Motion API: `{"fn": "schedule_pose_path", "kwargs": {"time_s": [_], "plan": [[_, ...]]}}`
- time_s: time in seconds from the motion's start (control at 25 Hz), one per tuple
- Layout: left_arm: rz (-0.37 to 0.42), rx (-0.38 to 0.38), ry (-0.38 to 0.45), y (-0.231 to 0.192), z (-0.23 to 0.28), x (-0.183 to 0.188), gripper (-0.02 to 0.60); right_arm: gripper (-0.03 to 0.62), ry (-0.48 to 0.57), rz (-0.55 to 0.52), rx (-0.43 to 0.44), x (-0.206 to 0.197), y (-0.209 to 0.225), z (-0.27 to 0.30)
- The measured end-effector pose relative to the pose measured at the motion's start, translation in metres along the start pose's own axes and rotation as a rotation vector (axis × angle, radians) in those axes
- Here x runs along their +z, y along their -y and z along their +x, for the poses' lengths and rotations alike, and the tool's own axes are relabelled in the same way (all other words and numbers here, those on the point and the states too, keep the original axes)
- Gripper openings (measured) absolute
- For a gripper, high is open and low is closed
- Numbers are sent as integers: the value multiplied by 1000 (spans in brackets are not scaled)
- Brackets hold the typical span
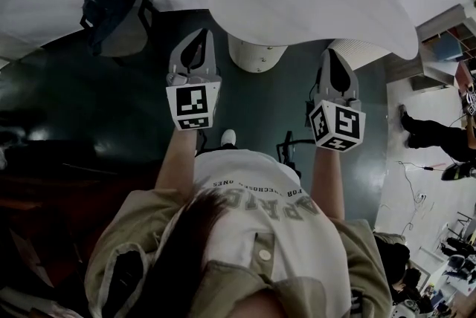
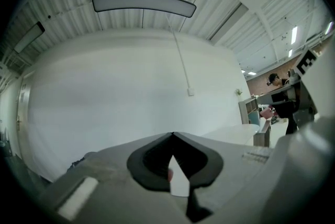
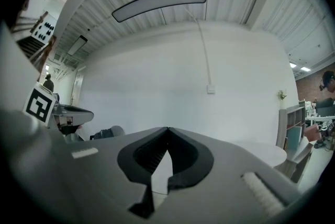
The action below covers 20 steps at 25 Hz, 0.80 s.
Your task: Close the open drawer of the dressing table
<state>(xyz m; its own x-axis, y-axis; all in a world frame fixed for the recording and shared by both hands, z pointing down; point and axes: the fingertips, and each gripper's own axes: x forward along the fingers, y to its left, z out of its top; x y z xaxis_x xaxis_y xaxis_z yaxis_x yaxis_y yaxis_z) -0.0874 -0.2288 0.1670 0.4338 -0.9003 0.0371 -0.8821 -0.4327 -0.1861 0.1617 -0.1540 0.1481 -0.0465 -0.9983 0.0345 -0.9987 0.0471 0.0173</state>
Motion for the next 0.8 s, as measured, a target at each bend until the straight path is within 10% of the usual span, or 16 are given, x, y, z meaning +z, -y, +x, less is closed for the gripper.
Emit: {"fn": "schedule_pose_path", "kwargs": {"time_s": [0.8], "plan": [[-27,-11,5,3,11,5,8,2,41,-70,-48,8,12,7]]}}
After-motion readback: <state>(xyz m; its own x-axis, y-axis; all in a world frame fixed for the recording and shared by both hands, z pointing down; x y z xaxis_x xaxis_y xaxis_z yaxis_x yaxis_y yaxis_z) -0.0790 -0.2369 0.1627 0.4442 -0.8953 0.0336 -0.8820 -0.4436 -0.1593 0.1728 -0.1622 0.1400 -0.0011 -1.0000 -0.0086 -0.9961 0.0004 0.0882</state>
